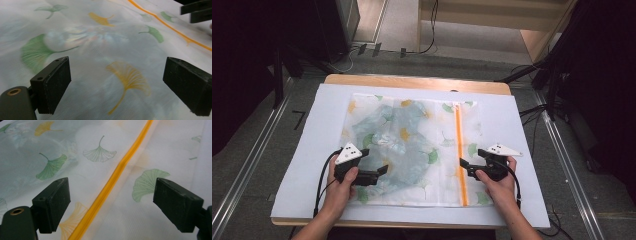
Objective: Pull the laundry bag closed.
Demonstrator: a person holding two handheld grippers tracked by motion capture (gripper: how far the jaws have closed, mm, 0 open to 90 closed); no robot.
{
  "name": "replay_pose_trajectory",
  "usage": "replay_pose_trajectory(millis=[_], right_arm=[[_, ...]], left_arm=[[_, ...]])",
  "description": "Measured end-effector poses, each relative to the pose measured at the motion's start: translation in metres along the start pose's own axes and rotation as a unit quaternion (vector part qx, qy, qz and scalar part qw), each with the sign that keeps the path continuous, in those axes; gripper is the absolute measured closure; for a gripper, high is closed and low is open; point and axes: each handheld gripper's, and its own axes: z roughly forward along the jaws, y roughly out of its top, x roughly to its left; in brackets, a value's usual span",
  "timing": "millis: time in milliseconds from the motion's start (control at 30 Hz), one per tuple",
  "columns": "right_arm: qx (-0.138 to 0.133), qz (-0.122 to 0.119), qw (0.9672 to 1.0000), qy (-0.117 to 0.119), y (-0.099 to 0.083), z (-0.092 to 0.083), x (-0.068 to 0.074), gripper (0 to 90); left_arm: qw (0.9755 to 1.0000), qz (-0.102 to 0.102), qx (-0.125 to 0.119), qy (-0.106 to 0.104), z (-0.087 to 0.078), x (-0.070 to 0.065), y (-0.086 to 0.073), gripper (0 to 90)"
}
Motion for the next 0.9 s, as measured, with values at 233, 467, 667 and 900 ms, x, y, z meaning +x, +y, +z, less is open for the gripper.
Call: replay_pose_trajectory(millis=[233, 467, 667, 900], right_arm=[[-0.006, 0.001, 0.9999, -0.013, -0.01, -0.02, -0.007, 14.6], [-0.008, -0.002, 0.9995, -0.029, -0.02, -0.042, -0.013, 14.6], [-0.011, 0.005, 0.9994, -0.031, -0.028, -0.062, -0.019, 14.6], [-0.011, 0.01, 0.9989, -0.043, -0.039, -0.08, -0.026, 14.6]], left_arm=[[0.9998, 0.002, -0.003, 0.019, -0.018, 0.022, -0.008, 8.2], [0.9995, 0.0, -0.022, 0.024, -0.038, 0.042, -0.016, 8.3], [0.9989, -0.01, -0.026, 0.037, -0.052, 0.057, -0.028, 8.4], [0.9984, -0.025, -0.017, 0.048, -0.066, 0.07, -0.039, 8.7]])
